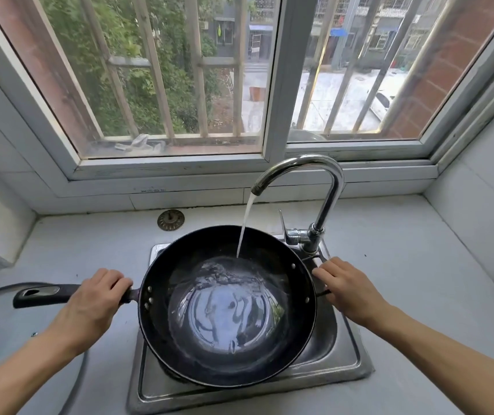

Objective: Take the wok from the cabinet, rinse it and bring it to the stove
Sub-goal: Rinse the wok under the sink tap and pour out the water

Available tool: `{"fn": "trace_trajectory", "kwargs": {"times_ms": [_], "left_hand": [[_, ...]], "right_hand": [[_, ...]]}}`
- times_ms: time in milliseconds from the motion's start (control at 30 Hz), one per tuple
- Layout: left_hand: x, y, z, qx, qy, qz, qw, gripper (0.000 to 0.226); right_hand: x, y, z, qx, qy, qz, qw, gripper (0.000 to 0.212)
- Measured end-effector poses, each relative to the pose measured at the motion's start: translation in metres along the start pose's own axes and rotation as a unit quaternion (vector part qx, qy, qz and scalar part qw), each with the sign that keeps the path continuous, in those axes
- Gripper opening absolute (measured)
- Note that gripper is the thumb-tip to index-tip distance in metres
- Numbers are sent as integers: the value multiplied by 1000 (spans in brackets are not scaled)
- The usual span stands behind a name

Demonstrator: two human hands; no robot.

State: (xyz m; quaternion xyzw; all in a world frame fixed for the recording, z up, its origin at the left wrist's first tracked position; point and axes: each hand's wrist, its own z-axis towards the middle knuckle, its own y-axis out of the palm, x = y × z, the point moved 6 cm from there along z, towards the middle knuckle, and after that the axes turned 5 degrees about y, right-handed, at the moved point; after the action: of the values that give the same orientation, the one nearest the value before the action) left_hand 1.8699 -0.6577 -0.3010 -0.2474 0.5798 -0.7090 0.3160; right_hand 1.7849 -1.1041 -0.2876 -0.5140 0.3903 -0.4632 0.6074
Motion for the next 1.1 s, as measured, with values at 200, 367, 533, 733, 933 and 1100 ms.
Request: {"fn": "trace_trajectory", "kwargs": {"times_ms": [200,367,533,733,933,1100], "left_hand": [[6,8,0,17,-11,9,1000,23],[16,17,-2,13,-12,16,1000,23],[16,21,-3,14,-19,26,999,24],[17,27,-7,3,-29,24,999,25],[21,30,-10,-10,-37,18,999,25],[21,29,-9,-21,-46,12,999,24]], "right_hand": [[6,11,0,-14,48,4,999,54],[12,20,-8,-18,93,14,995,56],[10,27,-14,-31,98,14,995,55],[6,38,-22,-45,99,23,994,53],[4,41,-25,-42,100,27,994,53],[3,43,-25,-51,106,26,993,52]]}}
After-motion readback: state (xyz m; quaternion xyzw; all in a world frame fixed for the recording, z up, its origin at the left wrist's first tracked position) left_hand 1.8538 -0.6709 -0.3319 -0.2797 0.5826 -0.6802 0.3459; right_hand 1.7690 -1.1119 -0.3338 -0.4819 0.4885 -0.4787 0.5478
